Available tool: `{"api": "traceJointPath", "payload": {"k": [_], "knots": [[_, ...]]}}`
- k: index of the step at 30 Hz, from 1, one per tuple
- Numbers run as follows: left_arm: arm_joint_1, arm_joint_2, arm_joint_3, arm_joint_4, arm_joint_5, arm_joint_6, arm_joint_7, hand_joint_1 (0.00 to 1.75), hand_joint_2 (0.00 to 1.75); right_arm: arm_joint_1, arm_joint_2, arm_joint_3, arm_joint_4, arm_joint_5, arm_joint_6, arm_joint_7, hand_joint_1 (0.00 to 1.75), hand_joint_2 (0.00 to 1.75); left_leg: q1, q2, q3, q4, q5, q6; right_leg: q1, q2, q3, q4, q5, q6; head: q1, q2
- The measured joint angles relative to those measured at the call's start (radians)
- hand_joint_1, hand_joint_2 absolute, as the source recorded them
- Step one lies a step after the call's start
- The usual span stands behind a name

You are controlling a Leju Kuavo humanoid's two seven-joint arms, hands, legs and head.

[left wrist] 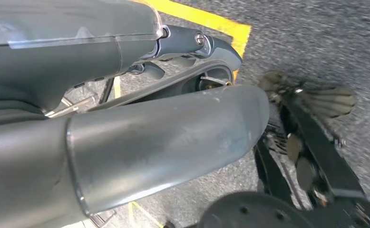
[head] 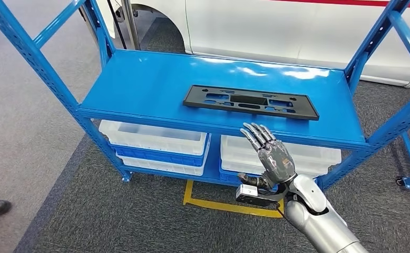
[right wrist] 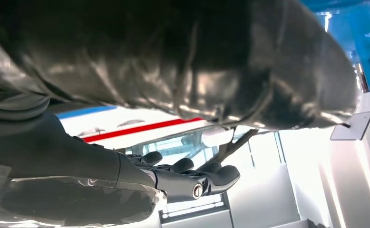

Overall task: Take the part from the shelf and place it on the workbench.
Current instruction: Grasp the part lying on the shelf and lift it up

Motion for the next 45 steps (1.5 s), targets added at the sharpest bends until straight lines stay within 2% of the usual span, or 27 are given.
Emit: {"api": "traceJointPath", "payload": {"k": [2,6,8,10,11,12,13,15,16,17,19,22,23,25,26,27,28,30,32,35,37,39,41,42,43,44,45], "knots": [[-0.002,0.0,0.0,0.001,-0.001,-0.001,0.0,0.0,0.0,-0.005,0.001,0.0,0.0,-0.001,0.003,-0.002,0.0,0.0,-0.004,0.001,0.027,-0.066,0.013,0.011,0.003,0.001,0.004,0.002,-0.009,0.011,0.0,0.0],[-0.002,0.0,0.0,0.001,-0.001,-0.003,0.0,0.0,0.0,-0.01,0.002,0.0,0.001,-0.001,0.004,-0.004,0.0,0.0,-0.006,-0.001,0.039,-0.083,0.001,0.039,0.002,0.001,0.001,0.017,-0.028,0.029,0.0,0.0],[-0.004,0.0,0.0,0.001,-0.001,-0.002,0.0,0.0,0.0,-0.012,0.002,0.0,0.001,-0.001,0.005,-0.005,0.0,0.0,-0.005,-0.001,0.046,-0.089,-0.003,0.052,0.0,0.003,-0.045,0.107,-0.072,0.034,0.0,0.0],[-0.005,0.0,0.001,0.001,-0.001,-0.001,0.0,0.0,0.0,-0.013,0.002,0.001,0.003,-0.001,0.005,-0.005,0.0,0.0,-0.007,-0.001,0.051,-0.089,-0.009,0.061,0.001,0.004,-0.126,0.238,-0.115,0.035,0.0,0.0],[-0.006,0.0,0.001,0.001,-0.001,0.0,0.0,0.0,0.0,-0.013,0.003,0.001,0.004,-0.001,0.006,-0.005,0.0,0.0,-0.009,-0.002,0.055,-0.089,-0.013,0.063,0.001,0.004,-0.156,0.278,-0.115,0.034,0.0,0.0],[-0.006,0.0,0.001,0.001,-0.001,0.001,0.0,0.0,0.0,-0.013,0.003,0.001,0.004,-0.001,0.006,-0.005,0.0,0.0,-0.011,-0.003,0.061,-0.088,-0.017,0.063,0.002,0.004,-0.169,0.281,-0.095,0.033,0.0,0.0],[-0.006,0.0,0.001,0.001,-0.001,0.001,0.001,0.0,0.0,-0.014,0.004,0.001,0.004,-0.001,0.006,-0.005,0.0,0.0,-0.012,-0.004,0.069,-0.088,-0.022,0.063,0.003,0.004,-0.163,0.247,-0.056,0.029,0.0,0.0],[-0.007,-0.002,0.001,0.002,-0.002,0.002,0.001,0.0,0.0,-0.02,0.004,0.001,0.005,-0.001,0.006,-0.005,0.0,0.0,-0.016,-0.006,0.086,-0.088,-0.035,0.059,0.008,0.005,-0.119,0.127,0.03,0.015,0.0,0.0],[-0.008,-0.003,0.001,0.002,-0.003,0.002,0.001,0.0,0.0,-0.025,0.005,0.001,0.004,-0.001,0.007,-0.005,0.0,0.0,-0.017,-0.007,0.09,-0.087,-0.04,0.056,0.011,0.005,-0.099,0.075,0.051,0.008,0.001,0.0],[-0.009,-0.004,0.001,0.002,-0.003,0.002,0.001,0.0,0.0,-0.03,0.006,0.001,0.004,-0.002,0.007,-0.005,0.0,0.0,-0.018,-0.007,0.091,-0.086,-0.044,0.051,0.014,0.005,-0.087,0.043,0.057,0.004,0.001,0.0],[-0.01,-0.005,0.001,0.002,-0.005,0.002,0.001,0.0,0.0,-0.04,0.01,0.001,0.001,-0.002,0.01,-0.004,0.0,0.0,-0.018,-0.006,0.09,-0.087,-0.048,0.041,0.017,0.007,-0.079,0.023,0.046,0.001,0.002,0.0],[-0.011,-0.004,0.001,0.002,-0.006,0.002,0.001,0.0,0.0,-0.052,0.021,0.001,-0.003,-0.002,0.013,-0.004,0.0,0.0,-0.016,-0.003,0.079,-0.052,-0.073,0.024,0.007,0.007,-0.06,0.004,0.045,-0.007,0.002,0.0],[-0.011,-0.004,0.001,0.002,-0.006,0.002,0.001,0.0,0.0,-0.055,0.025,0.001,-0.004,-0.002,0.014,-0.003,0.0,0.0,-0.014,-0.002,0.058,-0.007,-0.095,0.018,0.004,0.005,-0.051,-0.001,0.043,-0.011,0.002,0.0],[-0.011,-0.004,0.001,0.002,-0.006,0.002,0.001,0.0,0.0,-0.059,0.029,0.001,-0.004,-0.002,0.016,-0.003,0.0,0.0,-0.009,-0.002,-0.014,0.122,-0.143,0.007,0.004,0.003,-0.04,-0.003,0.035,-0.016,0.001,0.0],[-0.011,-0.004,0.001,0.002,-0.006,0.003,0.001,0.0,0.0,-0.059,0.032,0.001,-0.004,-0.002,0.017,-0.003,0.0,0.0,-0.007,-0.002,-0.047,0.172,-0.151,0.002,0.004,0.003,-0.036,-0.002,0.031,-0.016,0.001,0.0],[-0.01,-0.004,0.001,0.002,-0.006,0.003,0.001,0.0,0.0,-0.059,0.034,0.001,-0.004,-0.002,0.018,-0.003,0.0,0.0,-0.005,-0.001,-0.065,0.189,-0.14,-0.002,0.003,0.003,-0.03,-0.002,0.026,-0.015,0.001,0.0],[-0.01,-0.004,0.001,0.002,-0.006,0.003,0.001,0.0,0.0,-0.059,0.036,0.001,-0.004,-0.002,0.019,-0.003,0.0,0.0,-0.002,-0.001,-0.063,0.164,-0.108,-0.004,0.003,0.003,-0.023,-0.001,0.02,-0.013,0.001,0.0],[-0.009,-0.003,0.001,0.002,-0.006,0.003,0.001,0.0,0.0,-0.059,0.038,0.002,-0.004,-0.002,0.021,-0.003,0.0,0.0,0.001,0.0,-0.017,0.04,-0.024,-0.004,0.001,0.004,-0.007,-0.001,0.007,-0.006,0.001,0.0],[-0.009,-0.003,0.001,0.003,-0.006,0.003,0.001,0.0,0.0,-0.061,0.039,0.002,-0.004,-0.002,0.021,-0.003,0.0,0.0,-0.001,-0.001,0.023,-0.056,0.011,0.004,0.004,0.006,-0.001,0.002,-0.004,0.006,0.002,0.0],[-0.009,-0.003,0.001,0.004,-0.006,0.003,0.001,0.0,0.0,-0.063,0.039,0.002,-0.005,-0.002,0.021,-0.002,0.0,0.0,-0.004,-0.002,0.03,-0.075,0.003,0.024,0.008,0.007,-0.001,0.0,-0.009,0.02,0.002,0.0],[-0.008,-0.003,0.001,0.004,-0.006,0.003,0.001,0.0,0.0,-0.065,0.04,0.002,-0.006,-0.002,0.021,-0.002,0.0,0.0,-0.001,-0.002,0.039,-0.084,0.002,0.038,0.005,0.007,-0.006,0.021,-0.025,0.028,0.002,0.0],[-0.009,-0.003,0.001,0.004,-0.006,0.003,0.001,0.0,0.0,-0.067,0.04,0.002,-0.008,-0.002,0.021,-0.002,0.0,0.0,0.0,-0.002,0.046,-0.09,-0.001,0.05,0.003,0.007,-0.054,0.115,-0.07,0.034,0.002,0.0],[-0.01,-0.003,0.001,0.004,-0.006,0.003,0.001,0.0,0.0,-0.065,0.04,0.002,-0.008,-0.002,0.021,-0.001,0.0,0.0,-0.002,-0.002,0.05,-0.09,-0.007,0.056,0.003,0.007,-0.137,0.253,-0.117,0.038,0.002,0.0],[-0.009,-0.003,0.001,0.004,-0.006,0.003,0.001,0.0,0.0,-0.064,0.04,0.002,-0.007,-0.002,0.021,0.0,0.0,0.0,-0.003,-0.002,0.054,-0.09,-0.01,0.058,0.003,0.007,-0.167,0.294,-0.12,0.038,0.002,0.0],[-0.009,-0.003,0.001,0.004,-0.006,0.003,0.001,0.0,0.0,-0.063,0.04,0.002,-0.007,-0.002,0.021,0.0,0.0,0.0,-0.004,-0.003,0.059,-0.089,-0.014,0.058,0.003,0.007,-0.18,0.298,-0.1,0.036,0.002,0.0],[-0.009,-0.003,0.001,0.004,-0.006,0.003,0.001,0.0,0.0,-0.062,0.04,0.002,-0.007,-0.002,0.021,0.0,0.0,0.0,-0.005,-0.004,0.066,-0.089,-0.018,0.057,0.003,0.007,-0.171,0.261,-0.061,0.034,0.002,0.0],[-0.009,-0.003,0.001,0.004,-0.006,0.003,0.001,0.0,0.0,-0.063,0.04,0.002,-0.007,-0.002,0.021,0.0,0.0,0.0,-0.006,-0.005,0.075,-0.089,-0.024,0.055,0.004,0.007,-0.146,0.194,-0.012,0.029,0.002,0.0]]}}
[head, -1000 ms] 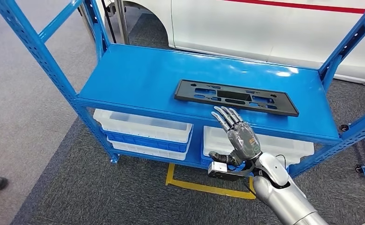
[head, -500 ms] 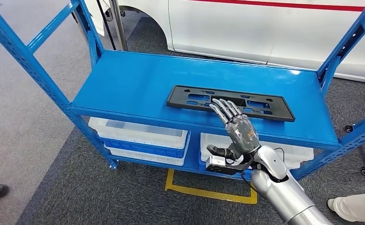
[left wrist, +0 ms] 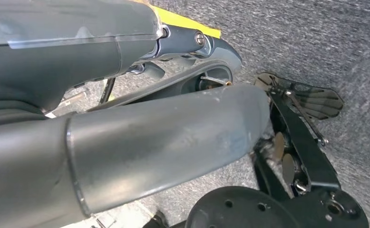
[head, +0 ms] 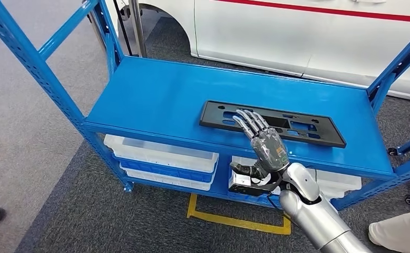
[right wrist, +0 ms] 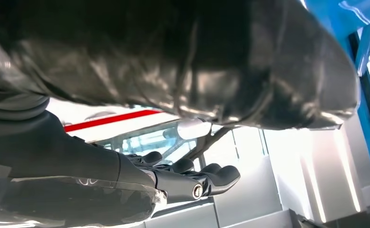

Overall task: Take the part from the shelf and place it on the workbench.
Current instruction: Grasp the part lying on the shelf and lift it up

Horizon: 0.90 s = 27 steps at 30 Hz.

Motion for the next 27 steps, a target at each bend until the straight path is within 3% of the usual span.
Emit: {"api": "traceJointPath", "payload": {"k": [2,3,5,8,9,11,12,13,14,16,18,20,23,25,27], "knots": [[0.0,-0.001,0.0,0.0,0.0,0.0,0.0,0.0,0.0,-0.002,0.0,0.0,0.0,0.0,0.0,0.0,0.0,0.0,-0.003,-0.001,0.011,0.001,-0.011,-0.007,0.005,0.0,0.052,-0.124,0.061,-0.011,0.0,0.0],[0.0,-0.002,0.0,0.001,0.0,0.0,0.0,0.0,0.0,-0.002,0.0,0.0,0.0,0.0,0.0,0.0,0.0,0.0,-0.003,-0.001,0.011,0.002,-0.014,-0.011,0.008,0.0,0.065,-0.158,0.068,-0.015,0.0,0.0],[-0.001,-0.003,0.0,0.001,0.0,0.0,0.0,0.0,0.0,-0.003,0.0,0.0,0.0,0.0,0.0,0.0,0.0,0.0,-0.004,0.0,0.01,0.001,-0.017,-0.023,0.014,0.002,0.07,-0.175,0.061,-0.02,0.0,0.0],[-0.002,-0.002,0.0,0.001,0.0,0.0,0.0,0.0,0.0,-0.004,0.0,0.0,-0.001,0.0,0.0,0.0,0.0,0.0,-0.002,0.002,0.002,0.031,-0.041,-0.038,0.005,0.002,0.084,-0.191,0.06,-0.033,0.0,0.0],[-0.002,-0.002,0.0,0.001,0.0,0.0,0.0,0.0,0.0,-0.005,0.001,0.0,-0.002,0.0,0.0,0.0,0.0,0.0,-0.001,0.003,-0.019,0.075,-0.064,-0.043,0.002,0.001,0.092,-0.196,0.059,-0.039,0.0,0.0],[-0.001,-0.002,0.0,0.001,0.0,0.0,0.0,0.0,0.0,-0.005,0.002,0.0,-0.001,0.0,0.0,0.0,0.0,0.0,0.0,0.003,-0.09,0.209,-0.116,-0.051,0.002,-0.001,0.1,-0.197,0.053,-0.046,0.0,0.0],[-0.001,-0.002,0.0,0.001,0.0,0.0,0.0,0.0,0.0,-0.004,0.003,0.0,-0.001,0.0,0.0,0.0,0.0,0.0,0.0,0.003,-0.123,0.262,-0.128,-0.054,0.003,-0.001,0.103,-0.196,0.05,-0.047,0.0,0.0],[0.0,-0.002,0.0,0.001,0.0,0.0,0.0,0.0,0.0,-0.004,0.003,0.0,-0.001,0.0,0.0,0.0,0.0,0.0,0.0,0.003,-0.143,0.284,-0.121,-0.055,0.003,-0.001,0.106,-0.195,0.046,-0.047,0.0,0.0],[0.0,-0.002,0.0,0.001,0.0,0.0,0.0,0.0,0.0,-0.003,0.003,0.0,-0.001,0.0,0.0,0.0,0.0,0.0,0.0,0.003,-0.142,0.265,-0.093,-0.055,0.003,0.0,0.111,-0.194,0.041,-0.046,0.0,0.0],[0.001,-0.002,0.0,0.001,0.0,0.0,0.0,0.0,0.0,-0.003,0.003,0.0,-0.002,0.0,0.0,0.0,0.0,0.0,0.0,0.004,-0.092,0.138,-0.009,-0.05,0.003,0.0,0.125,-0.193,0.03,-0.042,0.0,0.0],[0.0,-0.002,0.0,0.001,0.0,0.0,0.0,0.0,0.0,-0.004,0.004,0.0,-0.002,0.0,0.0,0.0,0.0,0.0,-0.004,0.003,-0.044,0.031,0.031,-0.039,0.006,0.002,0.133,-0.191,0.021,-0.033,0.0,0.0],[0.0,-0.002,0.0,0.002,0.0,0.0,0.0,0.0,0.0,-0.005,0.004,0.0,-0.002,0.0,0.0,0.0,0.0,0.0,-0.009,0.003,-0.033,0.007,0.026,-0.03,0.009,0.002,0.132,-0.192,0.018,-0.024,0.0,0.0],[0.001,-0.002,0.0,0.002,0.0,0.0,0.0,0.0,0.0,-0.006,0.004,0.0,-0.002,0.0,0.0,0.0,0.0,0.0,-0.002,0.003,-0.024,-0.008,0.026,-0.013,0.009,0.001,0.126,-0.173,-0.001,-0.011,0.0,0.0],[0.0,-0.003,0.0,0.002,0.0,0.0,0.0,0.0,0.0,-0.007,0.004,0.0,-0.002,0.0,0.0,0.0,0.0,0.0,0.0,0.004,-0.017,-0.015,0.025,-0.002,0.007,0.001,0.078,-0.074,-0.051,-0.005,0.0,0.0],[0.0,-0.003,0.0,0.002,0.0,0.0,0.0,0.0,0.0,-0.003,0.004,0.0,-0.001,0.0,0.0,0.001,0.0,0.0,0.0,0.004,-0.012,-0.015,0.02,0.004,0.004,0.001,0.002,0.057,-0.096,0.0,0.0,0.0]]}}
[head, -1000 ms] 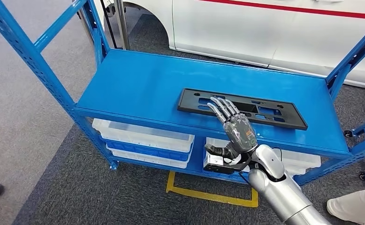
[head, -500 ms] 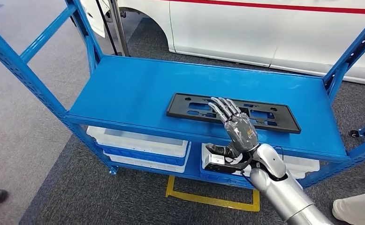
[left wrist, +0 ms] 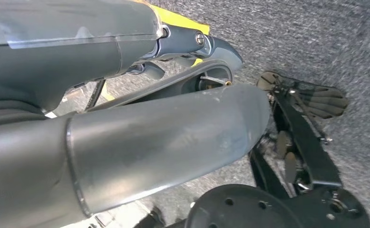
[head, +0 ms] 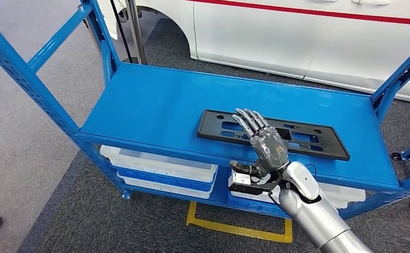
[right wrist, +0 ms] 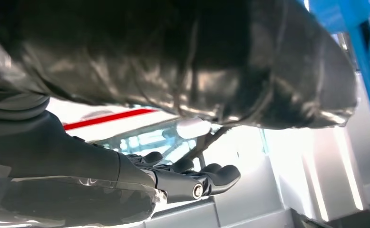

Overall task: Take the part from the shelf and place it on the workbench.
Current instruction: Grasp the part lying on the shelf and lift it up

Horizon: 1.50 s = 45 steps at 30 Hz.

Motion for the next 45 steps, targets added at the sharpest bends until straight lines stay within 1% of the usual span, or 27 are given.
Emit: {"api": "traceJointPath", "payload": {"k": [1,2,3,4,5,6,7,9,11,16,20,25,45], "knots": [[0.0,0.0,0.0,0.0,0.0,0.0,0.0,0.0,0.0,0.002,0.0,0.0,0.0,0.0,0.0,0.001,0.0,0.0,0.0,0.0,0.004,0.0,-0.003,0.0,-0.002,0.0,-0.024,0.031,0.003,0.002,0.0,0.0],[0.001,0.0,0.0,0.0,0.0,0.0,0.0,0.0,0.0,0.002,0.0,0.0,0.001,0.003,0.003,0.01,0.0,0.0,0.0,-0.001,0.008,0.001,-0.007,-0.001,-0.004,0.0,-0.031,0.027,0.025,0.003,0.0,0.0],[0.001,0.0,0.0,0.0,0.001,0.0,-0.001,0.0,0.0,-0.004,-0.001,0.0,0.009,0.009,0.008,0.029,0.0,0.44,0.0,-0.001,0.015,0.002,-0.013,-0.003,-0.006,0.0,-0.018,-0.016,0.066,0.004,0.0,0.0],[0.001,-0.001,0.0,0.0,0.001,0.0,-0.002,0.0,0.0,-0.019,-0.001,-0.003,0.027,0.015,0.013,0.047,0.0,0.87,0.0,-0.002,0.022,0.004,-0.019,-0.006,-0.008,-0.001,0.007,-0.085,0.112,0.003,0.0,0.0],[0.001,-0.002,0.0,0.0,0.002,0.0,-0.004,0.0,0.0,-0.04,-0.002,-0.01,0.058,0.021,0.018,0.06,0.0,1.31,-0.001,-0.002,0.026,0.007,-0.025,-0.011,-0.008,-0.001,0.033,-0.148,0.143,0.002,0.0,0.0],[0.001,-0.002,0.0,0.0,0.002,0.001,-0.005,0.0,0.0,-0.065,-0.002,-0.021,0.096,0.023,0.02,0.063,0.0,1.75,-0.003,-0.002,0.027,0.011,-0.03,-0.016,-0.007,-0.001,0.053,-0.197,0.161,0.0,0.0,0.0],[0.002,-0.002,0.001,0.0,0.002,0.002,-0.006,0.0,0.0,-0.087,-0.002,-0.034,0.133,0.022,0.02,0.054,0.0,1.75,-0.005,-0.002,0.025,0.015,-0.034,-0.02,-0.006,-0.001,0.063,-0.223,0.164,-0.001,0.0,0.0],[0.004,-0.002,0.001,0.0,0.003,0.006,-0.006,0.0,0.0,-0.115,-0.001,-0.057,0.191,0.025,0.02,0.043,0.0,1.75,-0.005,-0.002,0.024,0.018,-0.037,-0.018,-0.004,0.002,0.066,-0.232,0.158,-0.004,0.0,0.0],[0.005,-0.003,0.002,0.001,0.004,0.009,-0.004,0.0,0.0,-0.129,0.001,-0.067,0.231,0.031,0.021,0.042,0.0,1.75,-0.005,-0.002,0.027,0.015,-0.037,-0.012,-0.003,0.004,0.067,-0.234,0.157,-0.005,0.0,0.0],[0.004,-0.005,0.002,0.001,0.004,0.009,-0.003,0.0,0.0,-0.139,0.014,-0.075,0.286,0.036,0.021,0.045,0.0,1.75,-0.005,-0.002,0.034,0.003,-0.036,-0.014,-0.002,0.005,0.068,-0.233,0.152,-0.014,0.0,0.0],[0.004,-0.005,0.002,0.001,0.004,0.009,-0.003,0.0,0.0,-0.14,0.018,-0.076,0.302,0.036,0.021,0.045,0.0,1.75,-0.004,-0.002,0.035,0.0,-0.036,-0.021,0.0,0.004,0.068,-0.232,0.15,-0.017,0.0,0.0],[0.004,-0.005,0.002,0.001,0.004,0.009,-0.003,0.0,0.0,-0.144,0.02,-0.077,0.312,0.035,0.021,0.045,0.0,1.75,-0.003,-0.002,0.035,-0.001,-0.036,-0.031,0.0,0.004,0.068,-0.231,0.15,-0.017,0.0,0.0],[0.004,-0.006,0.002,0.001,0.004,0.009,-0.003,0.0,0.0,-0.154,0.024,-0.077,0.327,0.036,0.022,0.045,0.0,1.75,-0.006,-0.002,0.039,0.001,-0.038,-0.034,-0.003,0.004,0.075,-0.234,0.15,-0.016,0.0,0.0]]}}
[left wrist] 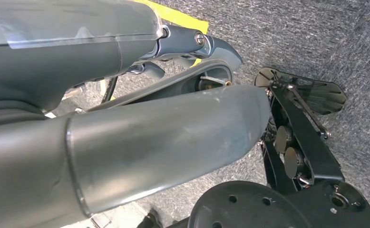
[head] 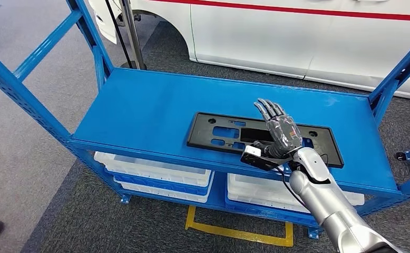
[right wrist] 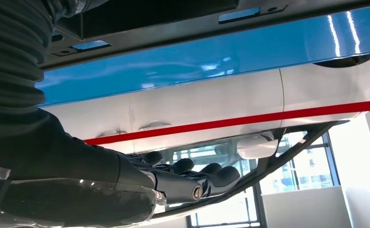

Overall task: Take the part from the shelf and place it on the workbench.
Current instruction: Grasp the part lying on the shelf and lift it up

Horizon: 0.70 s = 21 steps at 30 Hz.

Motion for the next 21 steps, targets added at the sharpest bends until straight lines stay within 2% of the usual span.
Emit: {"api": "traceJointPath", "payload": {"k": [4,8,13,17,21], "knots": [[0.0,0.0,0.0,0.0,0.0,0.002,0.0,0.0,0.0,0.0,0.002,0.0,0.0,0.01,0.015,0.003,0.0,1.75,0.0,0.0,0.0,0.0,0.0,0.0,0.0,0.0,0.0,0.0,0.0,0.0,0.0,0.0],[0.0,0.0,0.0,0.0,0.0,0.002,-0.002,0.0,0.0,0.001,0.005,-0.001,-0.003,0.004,0.032,-0.003,0.0,0.0,0.0,0.0,0.001,0.0,0.0,0.0,0.0,0.0,0.0,0.0,0.0,0.0,0.0,0.0],[0.001,0.0,0.0,0.0,-0.002,-0.006,-0.011,0.0,0.0,0.021,0.005,-0.019,-0.031,-0.098,0.129,-0.085,0.0,0.0,0.0,0.0,0.001,0.0,0.0,0.0,0.0,0.0,0.0,0.0,0.0,0.0,0.0,0.0],[0.004,0.0,0.0,0.0,-0.008,-0.018,-0.031,0.0,0.0,0.078,0.005,-0.067,-0.134,-0.307,0.29,-0.206,0.0,0.0,0.0,0.0,0.001,0.0,0.0,0.0,0.0,-0.001,0.0,0.0,0.0,0.0,0.0,0.0],[0.006,0.0,0.0,0.0,-0.009,-0.019,-0.037,0.0,0.0,0.124,0.005,-0.109,-0.243,-0.369,0.369,-0.217,0.0,0.0,0.0,0.0,0.001,0.0,-0.001,-0.001,0.0,-0.001,0.0,0.0,0.0,0.0,0.0,0.0]]}}
